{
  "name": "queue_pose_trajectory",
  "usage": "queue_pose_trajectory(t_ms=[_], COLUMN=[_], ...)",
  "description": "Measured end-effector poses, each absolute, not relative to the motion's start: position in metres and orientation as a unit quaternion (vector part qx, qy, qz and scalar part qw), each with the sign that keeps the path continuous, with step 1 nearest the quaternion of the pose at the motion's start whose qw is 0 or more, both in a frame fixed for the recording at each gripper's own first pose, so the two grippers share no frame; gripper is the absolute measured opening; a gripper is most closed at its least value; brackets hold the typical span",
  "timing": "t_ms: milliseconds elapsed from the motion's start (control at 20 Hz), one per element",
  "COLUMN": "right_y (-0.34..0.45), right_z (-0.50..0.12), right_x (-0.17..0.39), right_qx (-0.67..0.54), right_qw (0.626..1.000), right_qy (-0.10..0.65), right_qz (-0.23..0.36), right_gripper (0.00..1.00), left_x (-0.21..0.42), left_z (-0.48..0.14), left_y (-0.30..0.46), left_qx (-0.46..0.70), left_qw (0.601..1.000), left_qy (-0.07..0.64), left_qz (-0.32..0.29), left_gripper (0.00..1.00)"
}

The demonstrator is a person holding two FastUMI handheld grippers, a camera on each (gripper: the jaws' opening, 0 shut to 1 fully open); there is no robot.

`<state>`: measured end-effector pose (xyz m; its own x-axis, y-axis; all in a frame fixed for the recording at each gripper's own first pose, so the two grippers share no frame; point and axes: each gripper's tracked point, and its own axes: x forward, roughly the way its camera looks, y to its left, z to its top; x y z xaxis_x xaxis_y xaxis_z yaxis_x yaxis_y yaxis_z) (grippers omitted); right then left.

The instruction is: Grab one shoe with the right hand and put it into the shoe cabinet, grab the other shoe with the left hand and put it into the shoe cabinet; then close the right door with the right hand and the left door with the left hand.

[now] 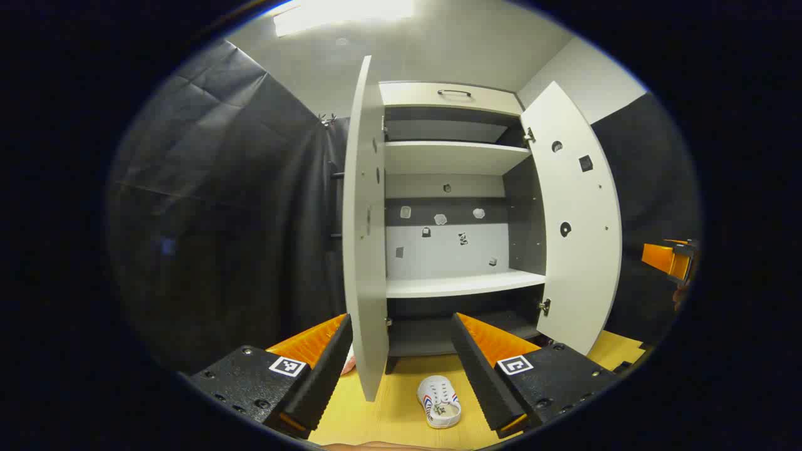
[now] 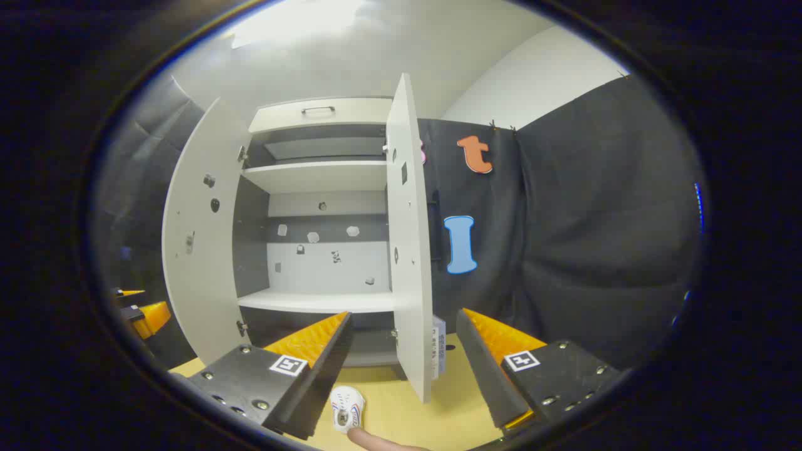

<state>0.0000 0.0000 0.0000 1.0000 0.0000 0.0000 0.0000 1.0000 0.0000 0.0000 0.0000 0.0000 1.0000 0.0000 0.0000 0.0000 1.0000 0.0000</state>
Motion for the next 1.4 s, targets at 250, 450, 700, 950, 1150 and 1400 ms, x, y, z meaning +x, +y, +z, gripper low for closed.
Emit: queue_pose_trajectory(t_ms=[250,450,700,950,1150,1400], right_y=[0.008,0.004,-0.003,0.007,0.028,0.068], right_z=[0.009,0.011,0.012,0.003,-0.017,-0.075], right_x=[-0.010,-0.011,-0.006,-0.003,0.004,0.023], right_qx=[-0.018,-0.015,-0.010,-0.018,-0.036,-0.065], right_qw=[1.000,1.000,1.000,1.000,0.999,0.995], right_qy=[-0.002,0.003,0.005,0.017,0.023,0.045], right_qz=[-0.003,-0.010,-0.018,-0.002,0.022,0.063], right_gripper=[0.93,1.00,0.94,0.94,0.98,0.94], left_x=[-0.004,-0.003,0.001,0.003,0.007,0.008], left_z=[0.012,0.008,0.005,-0.002,-0.013,-0.020], left_y=[0.006,0.004,0.008,0.012,0.019,0.022], left_qx=[-0.009,-0.010,-0.017,-0.023,-0.027,-0.028], left_qw=[1.000,1.000,1.000,1.000,1.000,0.999], left_qy=[-0.010,-0.004,0.000,0.006,0.015,0.016], left_qz=[-0.007,-0.010,-0.007,-0.010,-0.004,-0.009], left_gripper=[0.95,0.95,0.95,0.95,0.95,0.95])
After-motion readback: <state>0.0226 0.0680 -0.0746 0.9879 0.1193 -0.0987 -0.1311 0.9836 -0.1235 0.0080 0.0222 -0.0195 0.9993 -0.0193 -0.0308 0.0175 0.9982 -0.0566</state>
